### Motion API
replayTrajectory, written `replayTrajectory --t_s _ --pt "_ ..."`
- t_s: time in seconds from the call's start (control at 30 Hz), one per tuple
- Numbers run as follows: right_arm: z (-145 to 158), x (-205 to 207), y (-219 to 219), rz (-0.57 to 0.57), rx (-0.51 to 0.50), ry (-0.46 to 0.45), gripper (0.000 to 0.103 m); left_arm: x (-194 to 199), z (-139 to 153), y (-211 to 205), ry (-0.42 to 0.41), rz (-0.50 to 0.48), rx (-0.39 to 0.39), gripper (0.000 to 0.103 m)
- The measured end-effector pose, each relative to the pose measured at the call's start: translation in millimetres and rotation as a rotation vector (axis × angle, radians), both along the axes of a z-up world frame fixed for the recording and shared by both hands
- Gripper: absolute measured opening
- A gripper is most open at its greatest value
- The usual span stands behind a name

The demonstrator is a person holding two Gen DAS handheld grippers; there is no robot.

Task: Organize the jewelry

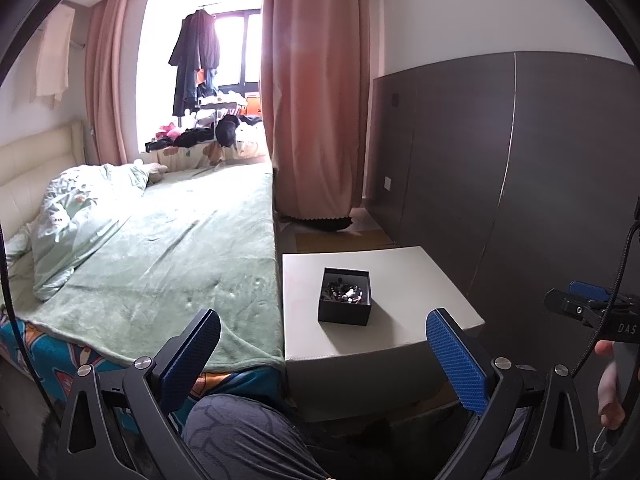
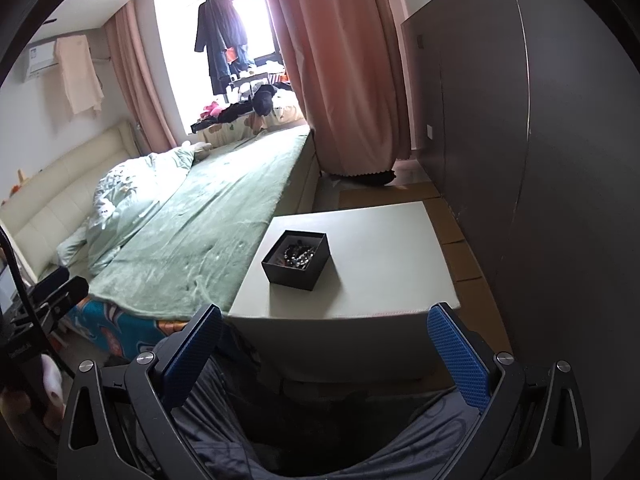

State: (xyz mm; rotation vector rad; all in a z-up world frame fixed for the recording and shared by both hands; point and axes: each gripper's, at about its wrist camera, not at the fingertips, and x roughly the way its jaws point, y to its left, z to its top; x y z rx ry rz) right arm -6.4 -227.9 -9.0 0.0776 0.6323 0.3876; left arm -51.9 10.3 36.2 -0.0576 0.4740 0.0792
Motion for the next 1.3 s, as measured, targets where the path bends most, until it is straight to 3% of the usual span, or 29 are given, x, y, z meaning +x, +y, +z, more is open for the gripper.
replayTrajectory --t_s 1.3 --pt "8.5 1.0 0.9 0.002 0.000 -0.029 0.103 2.9 2.7 3.0 -0.019 0.021 -0.015 0.103"
